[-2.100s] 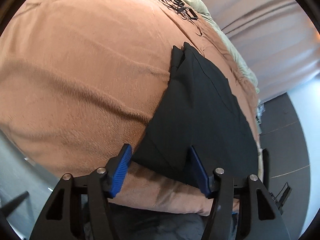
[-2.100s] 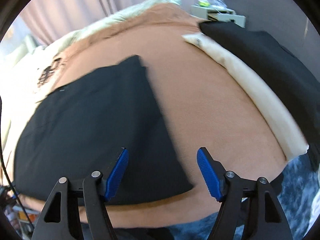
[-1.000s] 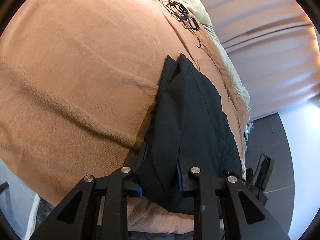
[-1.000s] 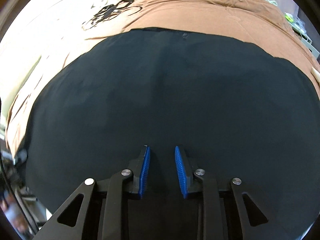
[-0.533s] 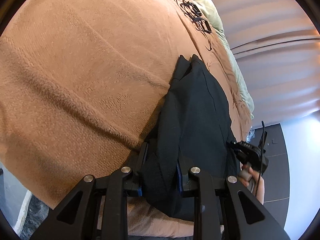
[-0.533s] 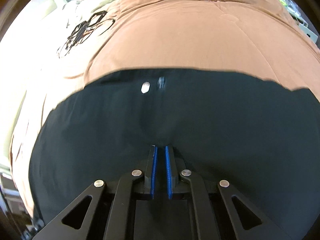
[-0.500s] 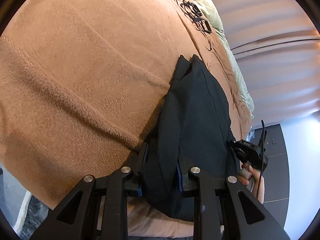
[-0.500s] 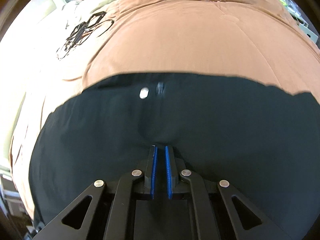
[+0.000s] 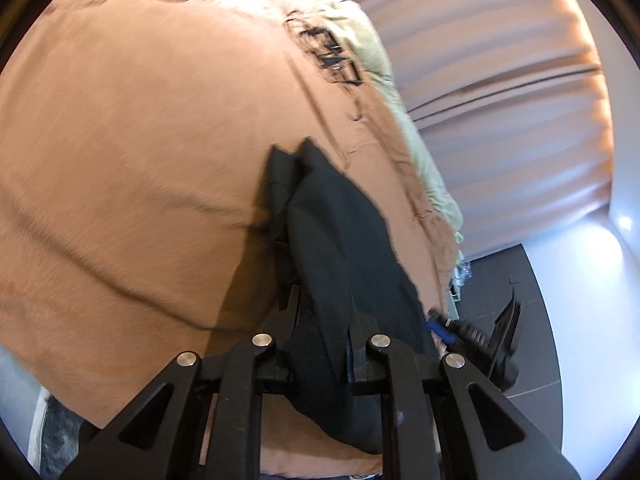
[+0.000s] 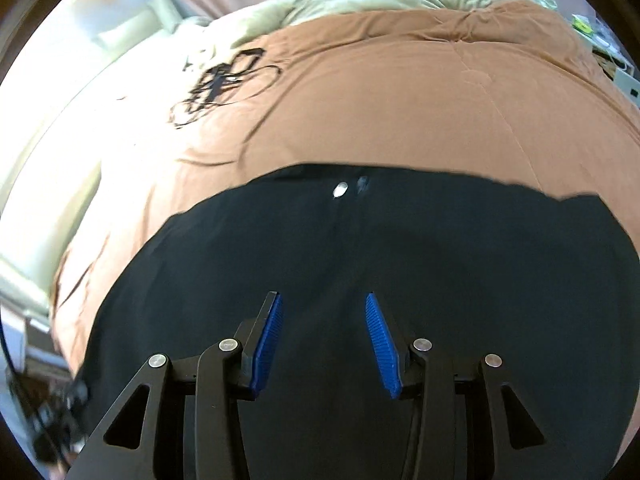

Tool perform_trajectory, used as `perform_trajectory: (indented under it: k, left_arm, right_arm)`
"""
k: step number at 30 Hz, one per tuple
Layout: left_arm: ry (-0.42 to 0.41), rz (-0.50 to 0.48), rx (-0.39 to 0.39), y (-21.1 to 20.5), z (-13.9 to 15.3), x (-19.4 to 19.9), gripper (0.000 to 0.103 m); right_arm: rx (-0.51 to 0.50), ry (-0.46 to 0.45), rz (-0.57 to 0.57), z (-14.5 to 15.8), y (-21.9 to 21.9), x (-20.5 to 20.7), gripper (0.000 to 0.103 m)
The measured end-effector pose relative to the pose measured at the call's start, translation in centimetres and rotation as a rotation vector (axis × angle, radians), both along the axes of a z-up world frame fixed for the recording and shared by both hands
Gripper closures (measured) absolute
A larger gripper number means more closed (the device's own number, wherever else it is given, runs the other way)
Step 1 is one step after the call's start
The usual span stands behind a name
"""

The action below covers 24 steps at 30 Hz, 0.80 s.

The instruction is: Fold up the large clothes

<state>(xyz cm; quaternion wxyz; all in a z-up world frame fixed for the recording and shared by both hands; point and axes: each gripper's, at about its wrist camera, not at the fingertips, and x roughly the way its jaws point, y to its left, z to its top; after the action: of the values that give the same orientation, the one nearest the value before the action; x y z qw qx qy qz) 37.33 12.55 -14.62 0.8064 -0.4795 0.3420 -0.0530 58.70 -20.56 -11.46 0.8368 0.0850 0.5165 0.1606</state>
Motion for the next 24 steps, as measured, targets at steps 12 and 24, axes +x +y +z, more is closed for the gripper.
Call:
perform_trajectory:
  k: [12,24]
  left_arm:
    - [-0.13,-0.099,0.089,-3.7,7.0,1.5,0.088]
    - [-0.229,-0.276,0.212,-11.7,12.8,3.1,0.09]
  right_arm:
    - [0.142,0.014,0.027,-0.2,-3.2,-13.3,0.084]
    - [0.184,0.097,-0.019,-7.9,-1.9,-16.5,0.103]
